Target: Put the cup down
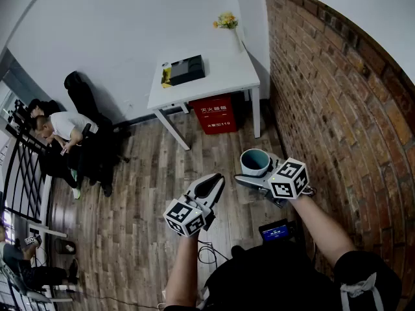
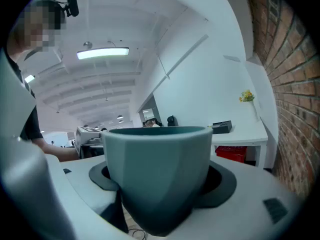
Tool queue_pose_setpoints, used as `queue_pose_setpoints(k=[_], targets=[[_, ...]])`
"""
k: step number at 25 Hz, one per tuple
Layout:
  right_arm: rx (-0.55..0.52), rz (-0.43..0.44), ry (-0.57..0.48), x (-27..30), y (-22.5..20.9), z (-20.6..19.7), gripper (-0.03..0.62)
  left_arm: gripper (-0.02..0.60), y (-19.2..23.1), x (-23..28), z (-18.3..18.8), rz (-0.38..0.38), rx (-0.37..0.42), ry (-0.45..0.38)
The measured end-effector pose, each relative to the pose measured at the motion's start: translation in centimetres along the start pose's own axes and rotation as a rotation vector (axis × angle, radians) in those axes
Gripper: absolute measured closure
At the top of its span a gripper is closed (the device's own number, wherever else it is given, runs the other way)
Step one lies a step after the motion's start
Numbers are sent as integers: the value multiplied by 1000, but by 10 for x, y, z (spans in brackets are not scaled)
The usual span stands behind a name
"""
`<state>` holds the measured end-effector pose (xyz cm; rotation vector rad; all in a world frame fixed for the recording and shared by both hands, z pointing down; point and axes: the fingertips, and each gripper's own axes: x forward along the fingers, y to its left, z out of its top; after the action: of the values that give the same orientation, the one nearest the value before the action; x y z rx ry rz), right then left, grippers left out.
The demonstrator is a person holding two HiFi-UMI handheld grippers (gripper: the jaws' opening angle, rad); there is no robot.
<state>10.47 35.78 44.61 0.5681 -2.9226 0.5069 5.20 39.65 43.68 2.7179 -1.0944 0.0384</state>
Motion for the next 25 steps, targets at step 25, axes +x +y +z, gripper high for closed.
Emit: queue_pose_setpoints(k=[25], targets=[[38, 10, 5, -3, -1, -5, 204, 545, -5, 0, -4, -12, -4, 4]])
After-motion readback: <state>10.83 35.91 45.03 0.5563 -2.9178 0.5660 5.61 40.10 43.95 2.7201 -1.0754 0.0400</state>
